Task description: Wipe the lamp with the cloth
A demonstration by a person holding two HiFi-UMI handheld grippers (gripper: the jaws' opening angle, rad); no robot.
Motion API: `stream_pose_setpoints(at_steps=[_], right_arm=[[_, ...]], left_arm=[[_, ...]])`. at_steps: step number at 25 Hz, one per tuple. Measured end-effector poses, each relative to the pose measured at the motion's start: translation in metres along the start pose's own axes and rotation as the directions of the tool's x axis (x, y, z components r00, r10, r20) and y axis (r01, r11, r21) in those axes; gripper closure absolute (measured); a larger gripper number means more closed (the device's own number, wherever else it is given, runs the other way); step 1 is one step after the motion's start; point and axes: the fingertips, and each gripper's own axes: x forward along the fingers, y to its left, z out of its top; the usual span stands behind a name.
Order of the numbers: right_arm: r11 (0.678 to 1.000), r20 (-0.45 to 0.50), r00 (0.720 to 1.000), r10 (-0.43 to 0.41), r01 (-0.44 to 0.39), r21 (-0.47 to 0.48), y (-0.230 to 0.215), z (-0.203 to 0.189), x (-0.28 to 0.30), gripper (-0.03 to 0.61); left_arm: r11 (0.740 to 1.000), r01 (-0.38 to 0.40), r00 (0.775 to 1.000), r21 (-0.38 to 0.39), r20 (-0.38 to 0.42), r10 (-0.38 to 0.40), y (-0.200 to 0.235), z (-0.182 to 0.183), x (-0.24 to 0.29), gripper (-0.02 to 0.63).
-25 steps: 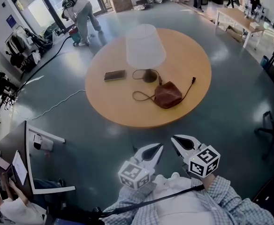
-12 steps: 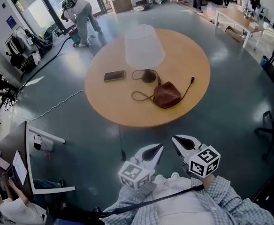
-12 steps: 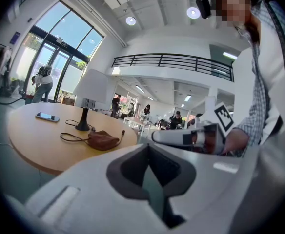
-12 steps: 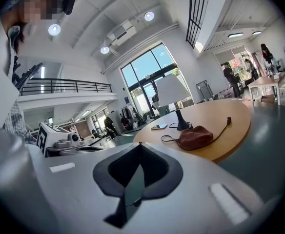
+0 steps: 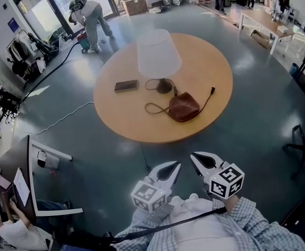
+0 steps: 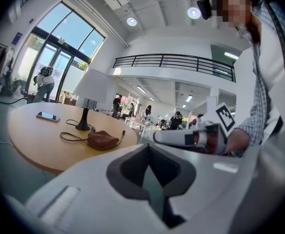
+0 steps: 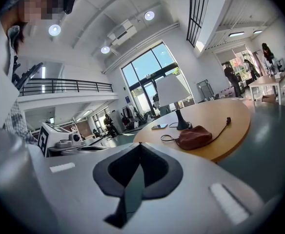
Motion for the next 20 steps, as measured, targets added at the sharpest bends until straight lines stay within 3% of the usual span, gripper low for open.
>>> stream_pose_setpoints(at_steps=[11,20], right_arm=[[1.0,0.02,1.0,-0.013,0.013,0.005,-0.027,0.004,-0.035,0.575],[0.998,0.001,0.999,-0.041,0.041,0.044,-0.055,-0.003,-0.039,0.575]], left_arm=[[0.999,-0.039,0.999,0.023,0.018,0.039,-0.01,0.005,0.014,0.614],[0.997,-0.078,0.996,0.018,0.032,0.077,0.009,0.016,0.024,0.614]])
